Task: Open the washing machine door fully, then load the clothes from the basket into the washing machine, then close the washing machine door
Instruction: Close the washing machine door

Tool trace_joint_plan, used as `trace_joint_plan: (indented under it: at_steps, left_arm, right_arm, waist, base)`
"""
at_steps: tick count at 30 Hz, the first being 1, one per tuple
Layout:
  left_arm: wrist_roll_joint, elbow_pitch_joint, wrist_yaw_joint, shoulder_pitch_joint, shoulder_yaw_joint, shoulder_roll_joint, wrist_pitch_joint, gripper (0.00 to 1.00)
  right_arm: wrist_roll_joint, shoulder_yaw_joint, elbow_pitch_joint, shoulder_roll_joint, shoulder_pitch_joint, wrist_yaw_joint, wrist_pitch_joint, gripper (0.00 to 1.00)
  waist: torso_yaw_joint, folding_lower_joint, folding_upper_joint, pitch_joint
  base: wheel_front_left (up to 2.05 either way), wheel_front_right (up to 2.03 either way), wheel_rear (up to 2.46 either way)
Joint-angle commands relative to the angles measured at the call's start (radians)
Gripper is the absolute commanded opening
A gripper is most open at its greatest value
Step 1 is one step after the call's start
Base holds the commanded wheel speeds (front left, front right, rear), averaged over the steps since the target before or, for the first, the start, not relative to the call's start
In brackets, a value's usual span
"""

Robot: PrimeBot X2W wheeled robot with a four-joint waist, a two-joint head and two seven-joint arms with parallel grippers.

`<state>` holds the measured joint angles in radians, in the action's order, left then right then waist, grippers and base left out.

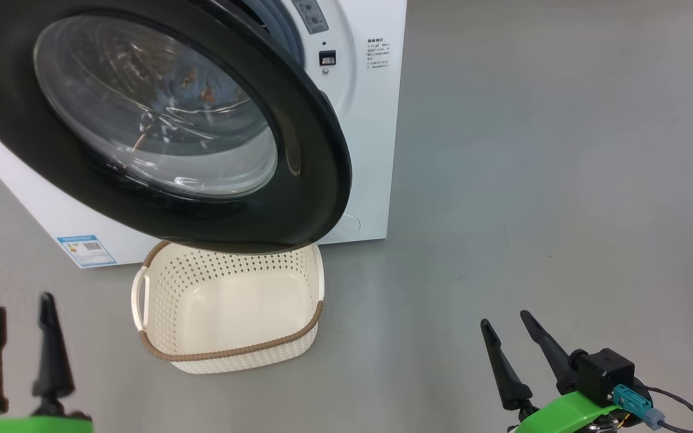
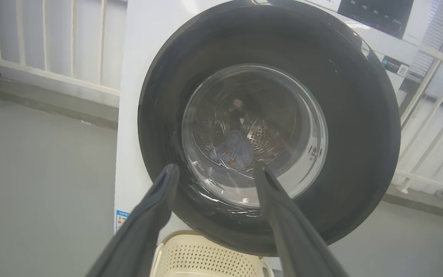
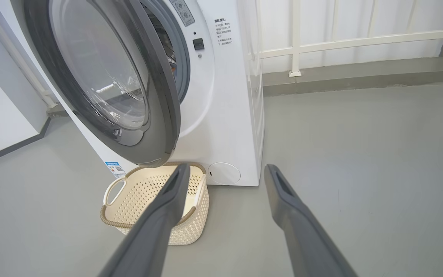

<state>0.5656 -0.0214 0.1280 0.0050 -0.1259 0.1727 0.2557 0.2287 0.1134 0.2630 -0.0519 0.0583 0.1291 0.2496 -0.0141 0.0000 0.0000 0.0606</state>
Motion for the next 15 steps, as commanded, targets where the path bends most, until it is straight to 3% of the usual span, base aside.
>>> trace_joint_plan:
  at_steps: [1, 7, 15]
  left_arm:
    - [-0.074, 0.037, 0.003, 0.0, -0.04, 0.016, 0.006, 1.0]
    - [-0.294, 0.042, 0.003, 0.066, -0.069, -0.052, 0.006, 1.0]
    - [-0.418, 0.022, 0.003, 0.13, -0.06, -0.075, 0.006, 1.0]
  right_arm:
    - [-0.012, 0.021, -0.029, 0.002, 0.008, 0.002, 0.012, 1.0]
    - [-0.018, 0.015, -0.036, 0.002, 0.0, 0.002, 0.012, 1.0]
    - [-0.04, 0.011, -0.047, 0.002, -0.012, 0.002, 0.012, 1.0]
  waist:
    - [-0.001, 0.0, 0.0, -0.001]
    - [-0.003, 0.0, 0.0, -0.011]
    - [0.004, 0.0, 0.0, -0.03]
  base:
    - [0.0, 0.0, 0.0]
    - [0.0, 0.0, 0.0]
    - [0.0, 0.0, 0.0]
